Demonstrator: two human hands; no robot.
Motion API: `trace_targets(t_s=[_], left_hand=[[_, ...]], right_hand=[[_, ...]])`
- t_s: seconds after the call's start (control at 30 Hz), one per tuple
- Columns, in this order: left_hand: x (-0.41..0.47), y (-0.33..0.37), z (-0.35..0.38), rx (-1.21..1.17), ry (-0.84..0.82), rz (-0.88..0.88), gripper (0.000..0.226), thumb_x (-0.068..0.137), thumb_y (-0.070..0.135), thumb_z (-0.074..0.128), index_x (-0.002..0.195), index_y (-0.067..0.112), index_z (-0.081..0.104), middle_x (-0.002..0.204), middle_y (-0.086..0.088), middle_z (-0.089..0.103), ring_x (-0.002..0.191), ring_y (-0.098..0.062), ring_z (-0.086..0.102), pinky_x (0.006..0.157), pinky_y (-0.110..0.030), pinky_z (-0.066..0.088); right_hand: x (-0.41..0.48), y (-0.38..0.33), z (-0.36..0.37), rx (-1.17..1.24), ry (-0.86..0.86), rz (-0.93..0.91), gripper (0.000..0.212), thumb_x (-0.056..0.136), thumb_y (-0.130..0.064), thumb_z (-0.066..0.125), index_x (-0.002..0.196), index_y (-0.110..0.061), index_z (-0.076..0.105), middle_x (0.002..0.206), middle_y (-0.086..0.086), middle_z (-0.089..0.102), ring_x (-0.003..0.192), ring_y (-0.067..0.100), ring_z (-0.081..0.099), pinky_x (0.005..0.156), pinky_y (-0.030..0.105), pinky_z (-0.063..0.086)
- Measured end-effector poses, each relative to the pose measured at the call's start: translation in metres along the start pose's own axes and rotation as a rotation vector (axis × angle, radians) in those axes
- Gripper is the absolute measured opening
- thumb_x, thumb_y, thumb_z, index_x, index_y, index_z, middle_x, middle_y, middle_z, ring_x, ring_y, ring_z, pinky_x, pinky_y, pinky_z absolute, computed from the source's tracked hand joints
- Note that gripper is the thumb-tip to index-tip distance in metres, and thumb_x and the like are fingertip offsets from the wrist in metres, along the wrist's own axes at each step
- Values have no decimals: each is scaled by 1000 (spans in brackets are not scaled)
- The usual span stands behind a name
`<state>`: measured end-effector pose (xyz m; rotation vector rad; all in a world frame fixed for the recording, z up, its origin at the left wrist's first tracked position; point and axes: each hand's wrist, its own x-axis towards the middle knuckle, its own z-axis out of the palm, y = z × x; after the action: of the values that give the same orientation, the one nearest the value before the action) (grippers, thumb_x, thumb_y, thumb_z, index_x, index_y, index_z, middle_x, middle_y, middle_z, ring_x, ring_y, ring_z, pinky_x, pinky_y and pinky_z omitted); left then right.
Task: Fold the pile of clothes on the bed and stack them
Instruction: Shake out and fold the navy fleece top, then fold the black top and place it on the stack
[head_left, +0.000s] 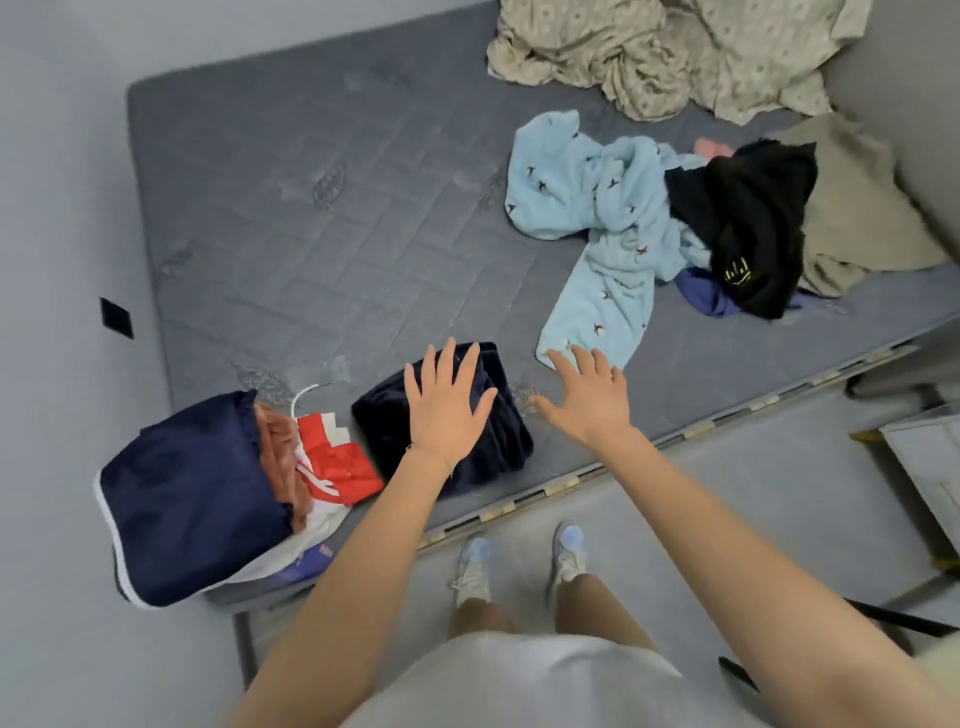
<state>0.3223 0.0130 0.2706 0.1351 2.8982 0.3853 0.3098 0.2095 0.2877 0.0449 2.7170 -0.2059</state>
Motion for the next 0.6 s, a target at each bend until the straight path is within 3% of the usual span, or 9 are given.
trace_targets(t_s=[0.1,0.27,0.6], left_hand=[[11,35,-12,13,29,27,63,100,55,31,155,25,21,162,-9,17,150,-32,10,119,-56,4],[38,110,-15,78,4,77,64,101,56,25,156,28,11,164,-6,8,151,-28,1,119,-53,-3],[80,259,11,22,26,1,63,101,54,30,156,26,15,164,-8,9,150,-28,1,119,-53,-4]], right_hand=[[-4,29,-21,-36,10,7,75,94,-61,42,156,-30,12,163,5,11,150,29,4,119,48,13],[-1,99,-57,68,96,27,72,95,-60,42,155,-29,16,162,6,15,149,29,10,115,44,20],[14,263,-115,-31,152,-38,78,94,-61,45,156,-28,14,162,7,16,149,29,10,117,44,19]])
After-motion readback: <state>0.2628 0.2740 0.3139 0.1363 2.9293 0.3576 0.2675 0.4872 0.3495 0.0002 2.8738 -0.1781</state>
